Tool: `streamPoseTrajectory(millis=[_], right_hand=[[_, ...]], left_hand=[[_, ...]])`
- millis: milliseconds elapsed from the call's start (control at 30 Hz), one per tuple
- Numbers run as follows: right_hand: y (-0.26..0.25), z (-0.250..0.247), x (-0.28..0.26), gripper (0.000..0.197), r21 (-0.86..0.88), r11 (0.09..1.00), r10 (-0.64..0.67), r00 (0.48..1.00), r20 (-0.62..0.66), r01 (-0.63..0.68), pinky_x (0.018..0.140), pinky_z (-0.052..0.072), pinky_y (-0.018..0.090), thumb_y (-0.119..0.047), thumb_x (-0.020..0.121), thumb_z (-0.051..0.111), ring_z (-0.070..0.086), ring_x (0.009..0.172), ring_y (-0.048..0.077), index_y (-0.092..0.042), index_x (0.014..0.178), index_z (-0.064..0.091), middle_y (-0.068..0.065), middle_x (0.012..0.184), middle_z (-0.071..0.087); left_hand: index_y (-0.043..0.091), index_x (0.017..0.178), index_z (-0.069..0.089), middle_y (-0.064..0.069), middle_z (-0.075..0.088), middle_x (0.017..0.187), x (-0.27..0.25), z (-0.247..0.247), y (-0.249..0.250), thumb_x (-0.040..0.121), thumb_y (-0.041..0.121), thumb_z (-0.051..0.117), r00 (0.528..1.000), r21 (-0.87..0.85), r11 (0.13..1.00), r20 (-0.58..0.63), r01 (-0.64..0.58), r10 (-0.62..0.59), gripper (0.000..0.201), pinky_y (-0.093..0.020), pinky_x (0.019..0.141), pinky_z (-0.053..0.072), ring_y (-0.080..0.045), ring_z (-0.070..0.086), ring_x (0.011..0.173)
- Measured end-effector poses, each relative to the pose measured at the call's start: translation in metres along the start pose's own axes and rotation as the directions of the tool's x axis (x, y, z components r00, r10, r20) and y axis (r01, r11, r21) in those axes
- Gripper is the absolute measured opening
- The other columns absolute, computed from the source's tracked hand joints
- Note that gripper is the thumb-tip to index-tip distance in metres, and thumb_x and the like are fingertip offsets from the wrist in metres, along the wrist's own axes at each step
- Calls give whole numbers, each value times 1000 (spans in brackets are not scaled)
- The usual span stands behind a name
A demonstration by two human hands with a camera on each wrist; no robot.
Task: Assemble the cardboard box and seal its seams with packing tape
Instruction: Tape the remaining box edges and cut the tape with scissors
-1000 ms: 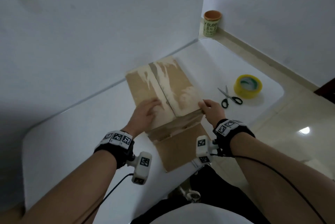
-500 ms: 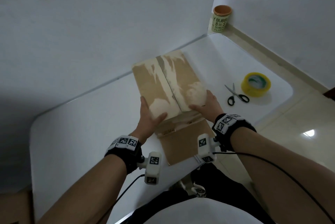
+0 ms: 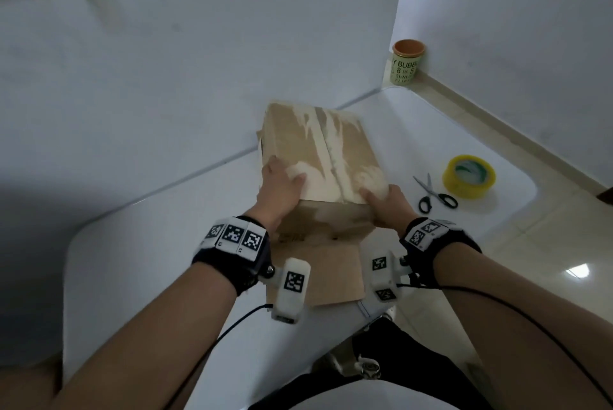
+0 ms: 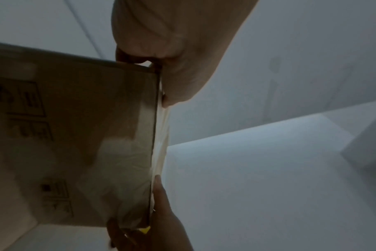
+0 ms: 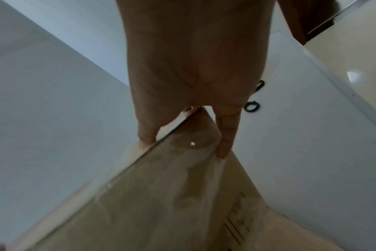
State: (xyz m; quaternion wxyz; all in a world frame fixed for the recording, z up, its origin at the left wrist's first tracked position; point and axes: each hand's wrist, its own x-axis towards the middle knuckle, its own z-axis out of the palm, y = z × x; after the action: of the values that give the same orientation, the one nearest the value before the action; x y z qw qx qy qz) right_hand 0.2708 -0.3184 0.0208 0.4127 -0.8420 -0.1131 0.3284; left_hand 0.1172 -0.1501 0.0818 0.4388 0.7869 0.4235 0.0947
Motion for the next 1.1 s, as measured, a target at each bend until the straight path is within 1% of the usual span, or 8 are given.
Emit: streamPoseTrajectory(millis=[133, 300, 433, 567, 700, 800, 900, 1100], right_hand=[[-11, -29, -7, 78, -249, 961, 167, 973, 160, -124, 81, 57, 37, -59, 82, 59, 61, 106, 32, -5, 135, 43, 17, 124, 56], [1, -29, -27, 92, -466, 870, 316, 909, 271, -164, 108, 38, 47, -74, 85, 36, 39, 135, 34, -6, 147, 30, 14, 150, 37], [4, -33, -8, 86, -182, 975, 132, 991, 17, -127, 107, 39, 48, -56, 90, 50, 37, 136, 33, -5, 151, 16, 16, 153, 30], [-18, -59, 6, 68, -159, 986, -99, 956, -278, 56, 111, 34, 45, -36, 94, 53, 37, 135, 34, -6, 147, 23, 15, 153, 25], [-47, -68, 19, 56, -267, 943, -265, 936, -230, 201, 113, 29, 45, -28, 93, 54, 33, 136, 37, -13, 143, 33, 14, 153, 22], [-62, -70, 29, 51, -347, 904, -325, 928, -184, 248, 114, 26, 42, -28, 94, 52, 32, 137, 35, -13, 141, 38, 15, 152, 22], [-79, -76, 41, 54, -362, 904, -312, 930, -192, 229, 112, 28, 39, -27, 95, 50, 32, 136, 34, -6, 142, 34, 15, 149, 27], [-110, -85, 56, 61, -315, 948, -106, 975, -194, 41, 107, 34, 42, -28, 93, 51, 38, 131, 35, -2, 143, 28, 19, 145, 32]], left_hand=[[11, 152, 11, -8, 20, 157, -6, 2, 35, 97, 34, 46, 995, 224, 969, 30, -103, 98, 69, -49, 112, 29, -33, 33, 137], [13, 153, 6, -6, 11, 161, -11, 24, 73, 98, 30, 44, 901, 559, 707, 295, -433, 319, 69, -52, 111, 28, -40, 25, 140], [21, 154, -1, 1, -1, 162, -14, 50, 56, 100, 21, 40, 807, 616, 522, 472, -590, 355, 67, -48, 117, 14, -43, 5, 145], [25, 154, 0, 6, 0, 162, -8, 49, 39, 94, -4, 37, 770, 614, 465, 476, -637, 426, 76, -45, 118, 8, -34, 0, 148], [28, 148, 24, 7, 17, 157, 8, 25, 39, 85, -5, 46, 754, 572, 493, 474, -656, 455, 74, -46, 114, 24, -32, 18, 143], [33, 143, 33, 4, 23, 153, 30, 4, 46, 90, 37, 58, 822, 491, 666, 424, -562, 381, 59, -45, 111, 30, -26, 28, 138], [22, 144, 34, -11, 30, 151, 61, -20, 46, 86, 59, 56, 977, 427, 879, 126, -211, 173, 73, -47, 111, 31, -32, 32, 137], [16, 146, 27, -16, 46, 143, 93, -42, 33, 88, 70, 35, 970, 631, 776, 196, -11, -145, 80, -45, 107, 36, -35, 48, 127]])
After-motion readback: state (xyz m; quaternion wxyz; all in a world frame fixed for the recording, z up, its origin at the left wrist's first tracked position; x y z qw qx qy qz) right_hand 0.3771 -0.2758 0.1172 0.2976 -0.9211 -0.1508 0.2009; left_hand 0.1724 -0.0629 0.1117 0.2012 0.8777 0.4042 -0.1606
